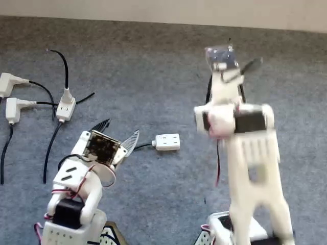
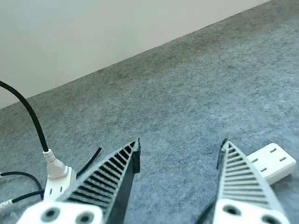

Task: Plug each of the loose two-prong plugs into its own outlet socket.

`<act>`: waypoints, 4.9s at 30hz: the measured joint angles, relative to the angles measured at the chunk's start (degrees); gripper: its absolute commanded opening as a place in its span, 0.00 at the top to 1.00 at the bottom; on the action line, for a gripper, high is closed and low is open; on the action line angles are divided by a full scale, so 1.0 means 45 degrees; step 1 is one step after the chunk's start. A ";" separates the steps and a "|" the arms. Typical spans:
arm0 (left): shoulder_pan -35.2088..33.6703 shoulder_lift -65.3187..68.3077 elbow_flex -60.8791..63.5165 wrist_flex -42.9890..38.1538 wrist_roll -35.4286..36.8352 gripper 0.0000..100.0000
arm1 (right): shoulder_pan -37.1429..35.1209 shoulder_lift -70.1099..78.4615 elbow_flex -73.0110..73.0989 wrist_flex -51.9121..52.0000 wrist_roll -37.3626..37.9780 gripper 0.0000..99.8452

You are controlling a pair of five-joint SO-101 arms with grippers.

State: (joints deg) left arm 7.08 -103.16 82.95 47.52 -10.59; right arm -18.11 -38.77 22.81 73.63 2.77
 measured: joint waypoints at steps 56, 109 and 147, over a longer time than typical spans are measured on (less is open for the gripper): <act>-0.0742 0.0137 0.0918 -0.0410 -0.1074 0.63 | -0.3653 -0.5060 0.5763 -0.2208 0.0527 0.99; -0.2872 0.0059 0.1836 -0.2286 0.0000 0.63 | -0.2227 1.1585 -0.7131 0.4474 -1.2444 0.99; -0.2579 0.0059 0.1836 -0.2286 0.0000 0.63 | -0.2208 1.3128 -0.8244 0.4689 -1.2464 0.99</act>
State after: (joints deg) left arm -4.53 -102.90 91.21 37.23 -10.59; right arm -28.04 20.31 -14.29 94.73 -53.32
